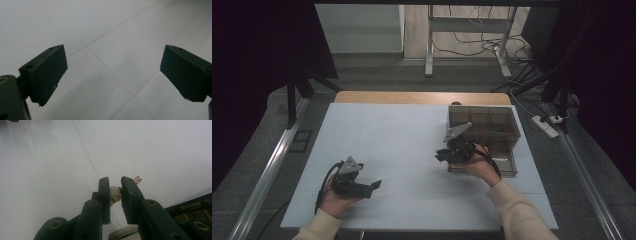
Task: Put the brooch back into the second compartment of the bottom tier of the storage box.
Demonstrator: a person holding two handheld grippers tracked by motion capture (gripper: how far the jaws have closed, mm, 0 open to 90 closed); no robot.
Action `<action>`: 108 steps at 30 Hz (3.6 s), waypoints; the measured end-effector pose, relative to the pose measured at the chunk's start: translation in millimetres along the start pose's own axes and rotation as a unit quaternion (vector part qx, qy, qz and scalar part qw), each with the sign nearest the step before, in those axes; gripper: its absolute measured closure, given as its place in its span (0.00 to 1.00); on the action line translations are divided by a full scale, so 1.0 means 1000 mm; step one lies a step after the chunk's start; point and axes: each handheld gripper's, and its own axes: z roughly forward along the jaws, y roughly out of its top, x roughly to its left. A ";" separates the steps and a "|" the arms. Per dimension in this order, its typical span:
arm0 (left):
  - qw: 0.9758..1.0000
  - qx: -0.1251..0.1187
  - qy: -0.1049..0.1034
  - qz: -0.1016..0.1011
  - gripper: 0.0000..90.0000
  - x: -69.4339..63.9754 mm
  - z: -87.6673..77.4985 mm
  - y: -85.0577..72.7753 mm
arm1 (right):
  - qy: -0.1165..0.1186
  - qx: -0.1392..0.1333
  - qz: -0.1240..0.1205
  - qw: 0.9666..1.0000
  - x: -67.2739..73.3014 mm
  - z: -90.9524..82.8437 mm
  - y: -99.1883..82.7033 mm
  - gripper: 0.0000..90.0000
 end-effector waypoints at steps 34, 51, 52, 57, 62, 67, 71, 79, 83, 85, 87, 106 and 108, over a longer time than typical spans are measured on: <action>1.000 -0.002 -0.001 0.001 0.08 -0.001 0.000 0.000 | -0.052 -0.043 0.028 0.997 -0.014 -0.046 -0.024 0.85; 1.000 -0.001 0.000 0.002 0.08 -0.001 0.000 0.000 | -0.068 -0.027 0.058 0.996 -0.025 -0.058 -0.051 0.85; 1.000 -0.001 0.000 0.002 0.08 -0.001 0.000 0.000 | -0.069 -0.028 0.058 0.996 -0.025 -0.059 -0.051 0.85; 1.000 -0.001 0.000 0.002 0.08 -0.001 0.000 0.000 | -0.074 -0.026 0.062 0.995 -0.026 -0.063 -0.057 0.85; 1.000 0.000 0.000 0.003 0.08 -0.001 0.000 0.000 | -0.079 -0.019 0.072 0.994 -0.026 -0.066 -0.068 0.85; 1.000 0.001 0.000 0.002 0.08 -0.001 0.001 0.000 | -0.086 -0.018 0.079 0.993 -0.028 -0.071 -0.076 0.85; 1.000 0.000 0.001 0.003 0.08 -0.001 0.000 0.000 | -0.091 -0.017 0.083 0.992 -0.029 -0.075 -0.081 0.85; 1.000 0.001 0.001 0.004 0.08 -0.002 0.001 0.000 | -0.098 -0.011 0.087 0.991 -0.030 -0.079 -0.087 0.85; 1.000 0.000 0.001 0.004 0.08 -0.001 0.001 0.000 | -0.098 -0.008 0.089 0.991 -0.031 -0.079 -0.090 0.85; 1.000 0.001 0.002 0.004 0.08 -0.001 0.000 0.000 | -0.100 -0.006 0.089 0.991 -0.031 -0.080 -0.091 0.85; 1.000 0.001 0.001 0.003 0.08 -0.001 0.000 0.000 | -0.100 -0.007 0.090 0.991 -0.031 -0.080 -0.091 0.85; 1.000 0.000 0.001 0.004 0.08 -0.002 0.000 0.000 | -0.105 -0.011 0.091 0.990 -0.030 -0.078 -0.091 0.54; 1.000 0.000 0.001 0.004 0.08 -0.001 0.000 0.000 | -0.111 -0.016 0.091 0.989 -0.028 -0.078 -0.090 0.52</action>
